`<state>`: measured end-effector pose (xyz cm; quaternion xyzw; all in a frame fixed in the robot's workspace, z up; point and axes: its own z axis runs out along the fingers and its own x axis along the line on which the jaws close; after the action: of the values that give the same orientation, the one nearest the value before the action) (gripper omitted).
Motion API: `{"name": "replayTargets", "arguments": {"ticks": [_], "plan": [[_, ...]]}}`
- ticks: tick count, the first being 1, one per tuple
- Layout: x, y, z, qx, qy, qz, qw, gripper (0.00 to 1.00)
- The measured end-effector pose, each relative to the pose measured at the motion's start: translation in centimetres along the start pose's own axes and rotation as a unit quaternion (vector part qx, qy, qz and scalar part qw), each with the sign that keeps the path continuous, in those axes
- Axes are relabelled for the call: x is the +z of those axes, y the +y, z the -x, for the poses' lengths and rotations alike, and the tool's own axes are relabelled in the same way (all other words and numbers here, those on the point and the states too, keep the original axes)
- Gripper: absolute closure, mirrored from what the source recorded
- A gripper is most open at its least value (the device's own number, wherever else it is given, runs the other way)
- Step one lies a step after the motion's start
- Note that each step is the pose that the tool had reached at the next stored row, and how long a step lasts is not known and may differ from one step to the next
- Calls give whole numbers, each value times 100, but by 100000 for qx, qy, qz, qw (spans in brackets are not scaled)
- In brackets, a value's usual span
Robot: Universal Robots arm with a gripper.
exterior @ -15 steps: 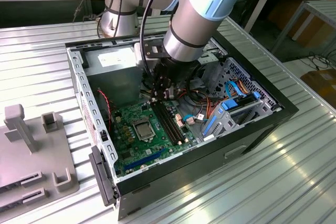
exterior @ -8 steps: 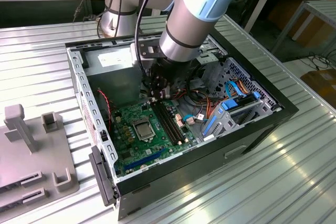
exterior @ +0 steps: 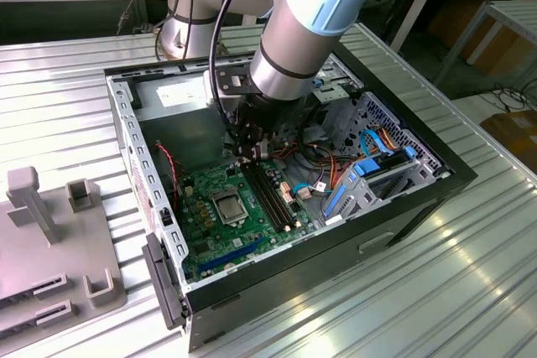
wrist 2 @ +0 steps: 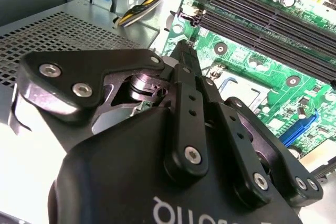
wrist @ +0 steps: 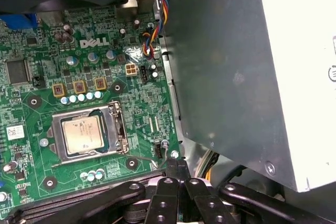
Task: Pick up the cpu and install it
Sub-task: 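Install the first cpu locking lever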
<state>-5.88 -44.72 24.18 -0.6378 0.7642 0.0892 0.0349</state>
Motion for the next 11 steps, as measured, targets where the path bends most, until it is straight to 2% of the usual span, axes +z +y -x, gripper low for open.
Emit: {"name": "replayTargets", "arguments": {"ticks": [2,6,11], "plan": [[0,0,0,23,387,-71,99999,89],[0,1,-1,88,1484,-279,99989,89],[-1,1,-2,113,2059,-383,99978,89]]}}
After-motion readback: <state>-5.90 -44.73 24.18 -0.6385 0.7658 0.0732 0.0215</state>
